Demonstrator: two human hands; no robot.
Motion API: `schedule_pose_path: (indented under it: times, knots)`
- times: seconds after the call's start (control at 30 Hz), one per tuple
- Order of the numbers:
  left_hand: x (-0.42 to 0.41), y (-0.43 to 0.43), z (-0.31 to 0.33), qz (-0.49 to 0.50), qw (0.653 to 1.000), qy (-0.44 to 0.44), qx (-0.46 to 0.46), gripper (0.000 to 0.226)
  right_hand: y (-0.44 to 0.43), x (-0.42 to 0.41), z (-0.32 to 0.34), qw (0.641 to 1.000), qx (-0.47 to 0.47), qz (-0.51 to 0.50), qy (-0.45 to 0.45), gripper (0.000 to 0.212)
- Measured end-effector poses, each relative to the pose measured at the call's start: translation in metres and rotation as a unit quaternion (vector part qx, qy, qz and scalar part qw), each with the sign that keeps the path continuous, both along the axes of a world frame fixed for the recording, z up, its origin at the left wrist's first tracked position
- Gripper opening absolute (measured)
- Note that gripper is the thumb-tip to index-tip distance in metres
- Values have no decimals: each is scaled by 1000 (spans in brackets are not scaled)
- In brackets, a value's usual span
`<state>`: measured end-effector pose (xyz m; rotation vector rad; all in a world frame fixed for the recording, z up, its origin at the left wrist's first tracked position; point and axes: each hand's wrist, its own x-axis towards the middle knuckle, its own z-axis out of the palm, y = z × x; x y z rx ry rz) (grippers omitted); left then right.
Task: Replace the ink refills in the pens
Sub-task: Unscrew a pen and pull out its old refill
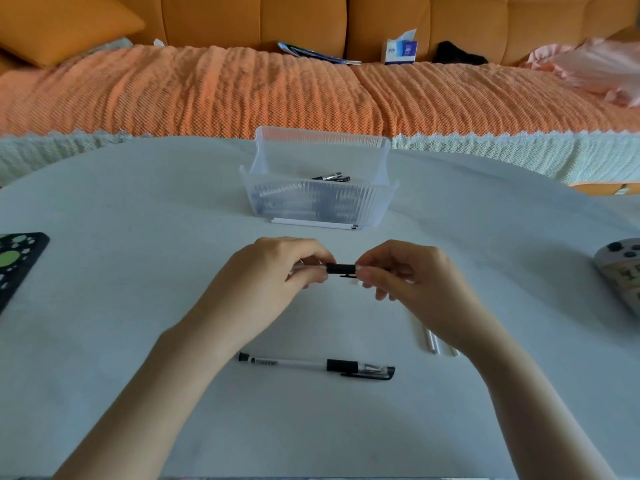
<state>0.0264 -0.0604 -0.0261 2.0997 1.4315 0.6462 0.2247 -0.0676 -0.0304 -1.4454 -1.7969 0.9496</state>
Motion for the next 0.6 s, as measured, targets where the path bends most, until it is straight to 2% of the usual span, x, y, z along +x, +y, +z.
schedule_pose_path:
  times: [0.37, 0.5, 0.6]
  knots:
    - [4, -7, -18, -17, 999, -36, 22, 7, -3, -8, 2, 1000, -2, 10, 8, 14]
    - [6, -9, -20, -3, 998, -27, 62, 10, -5, -8, 5, 1000, 11, 19, 3, 15]
    - [6, -10, -20, -2, 999, -17, 44, 14, -7, -9, 6, 999, 22, 25, -14, 15]
